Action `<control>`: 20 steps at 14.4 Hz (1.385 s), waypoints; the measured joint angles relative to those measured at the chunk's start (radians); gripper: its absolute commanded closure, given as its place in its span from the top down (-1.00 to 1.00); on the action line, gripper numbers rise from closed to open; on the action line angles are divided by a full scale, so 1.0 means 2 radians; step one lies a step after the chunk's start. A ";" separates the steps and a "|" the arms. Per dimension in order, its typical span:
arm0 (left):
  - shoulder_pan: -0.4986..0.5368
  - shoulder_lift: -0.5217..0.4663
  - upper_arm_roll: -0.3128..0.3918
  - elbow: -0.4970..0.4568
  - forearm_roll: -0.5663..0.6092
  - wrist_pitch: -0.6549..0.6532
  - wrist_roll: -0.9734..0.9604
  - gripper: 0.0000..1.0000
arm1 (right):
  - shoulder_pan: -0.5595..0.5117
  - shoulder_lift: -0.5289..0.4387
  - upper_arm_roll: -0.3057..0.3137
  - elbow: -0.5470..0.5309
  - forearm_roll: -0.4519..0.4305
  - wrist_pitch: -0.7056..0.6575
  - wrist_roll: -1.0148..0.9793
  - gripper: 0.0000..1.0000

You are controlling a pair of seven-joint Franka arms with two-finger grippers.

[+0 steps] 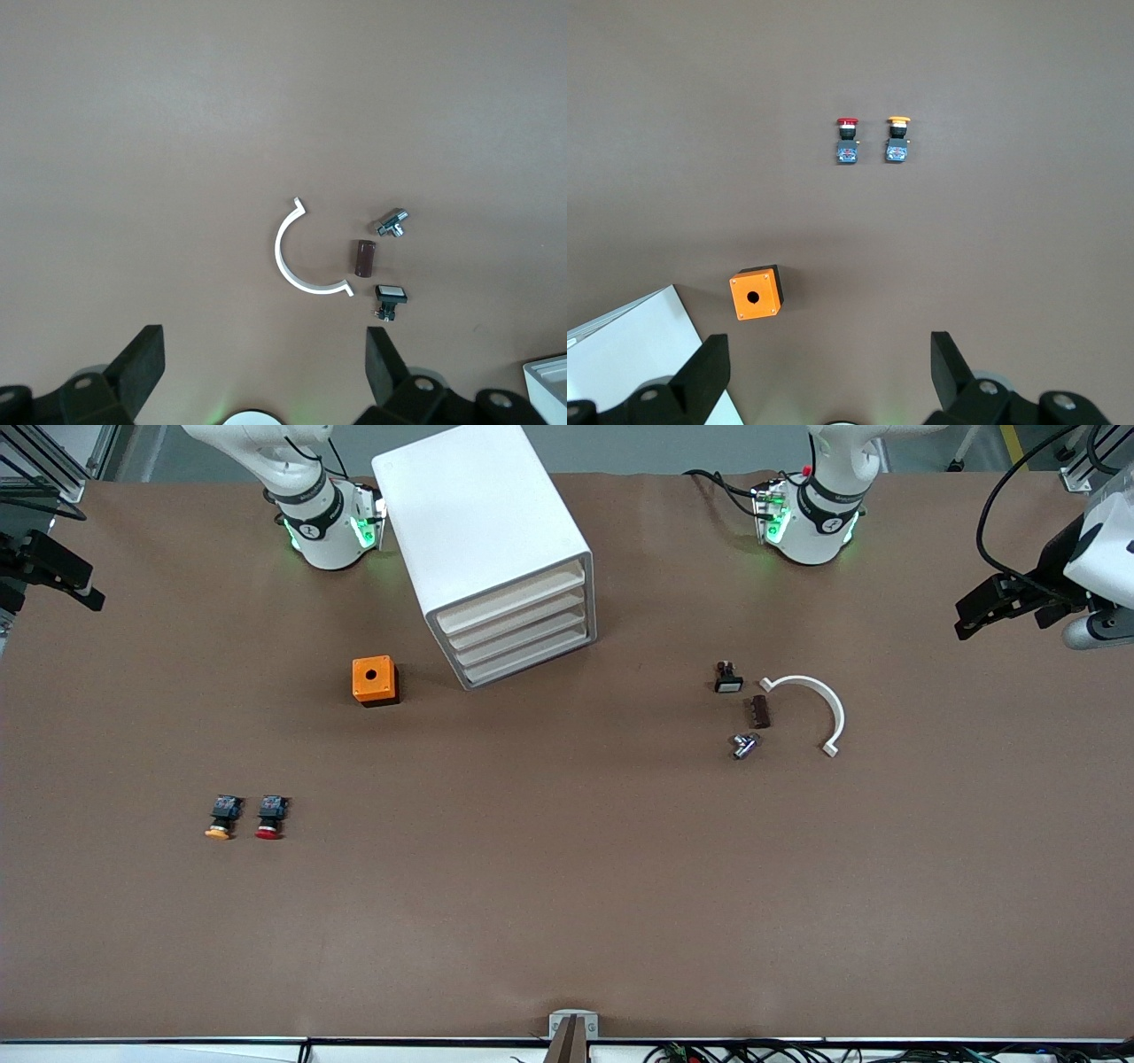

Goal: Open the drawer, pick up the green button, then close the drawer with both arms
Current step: 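Move the left gripper from rest toward the white drawer cabinet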

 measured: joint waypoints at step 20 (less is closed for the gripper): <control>-0.043 0.206 -0.016 0.017 -0.034 0.074 -0.177 1.00 | -0.002 0.090 -0.003 0.015 -0.002 0.021 0.000 1.00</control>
